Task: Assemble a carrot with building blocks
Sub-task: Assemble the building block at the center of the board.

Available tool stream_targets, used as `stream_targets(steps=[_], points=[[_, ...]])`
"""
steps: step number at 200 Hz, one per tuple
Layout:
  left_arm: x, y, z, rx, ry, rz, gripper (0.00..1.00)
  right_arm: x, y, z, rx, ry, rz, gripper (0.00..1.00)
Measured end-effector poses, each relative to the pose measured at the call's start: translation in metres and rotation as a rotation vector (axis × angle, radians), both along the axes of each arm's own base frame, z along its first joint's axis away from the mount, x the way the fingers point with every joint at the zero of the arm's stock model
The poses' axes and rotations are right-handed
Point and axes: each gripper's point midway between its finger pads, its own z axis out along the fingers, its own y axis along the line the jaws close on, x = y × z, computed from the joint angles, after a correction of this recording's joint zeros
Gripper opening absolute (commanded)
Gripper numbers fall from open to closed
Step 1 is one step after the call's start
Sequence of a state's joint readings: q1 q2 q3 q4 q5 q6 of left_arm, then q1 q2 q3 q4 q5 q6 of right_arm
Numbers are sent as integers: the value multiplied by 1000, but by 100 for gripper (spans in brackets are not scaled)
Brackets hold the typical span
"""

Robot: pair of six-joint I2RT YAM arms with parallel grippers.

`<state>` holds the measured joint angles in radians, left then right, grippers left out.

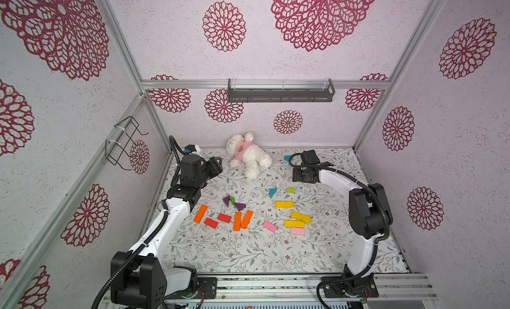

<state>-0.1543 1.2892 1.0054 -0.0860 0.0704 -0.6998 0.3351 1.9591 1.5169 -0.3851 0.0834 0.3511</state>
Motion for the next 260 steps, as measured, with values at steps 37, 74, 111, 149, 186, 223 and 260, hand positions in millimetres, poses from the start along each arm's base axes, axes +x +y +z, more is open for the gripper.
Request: stream_targets(steps=[37,74,111,149,186,223,260], points=[[0,0,-1,0,1,0,63,72,11,9,43,-80,-27,85],[0,0,-1,1,4,0,64,132,6,-17,75,-88,-107,84],[0,-1,-2,1,6,-2,64,160,-13,-53,124,-61,-183,84],[1,-2,-6,1,15,-7,64,169,-21,-55,165,-72,-196,84],[1,-3,-6,1,16,-10,64,175,-18,-57,188,-80,-183,85],[2,-4,-9,1,23,-15,64,186,-5,-60,228,-91,-140,74],[2,-6,-12,-2,31,-24,64,174,3,-63,195,-65,-92,70]])
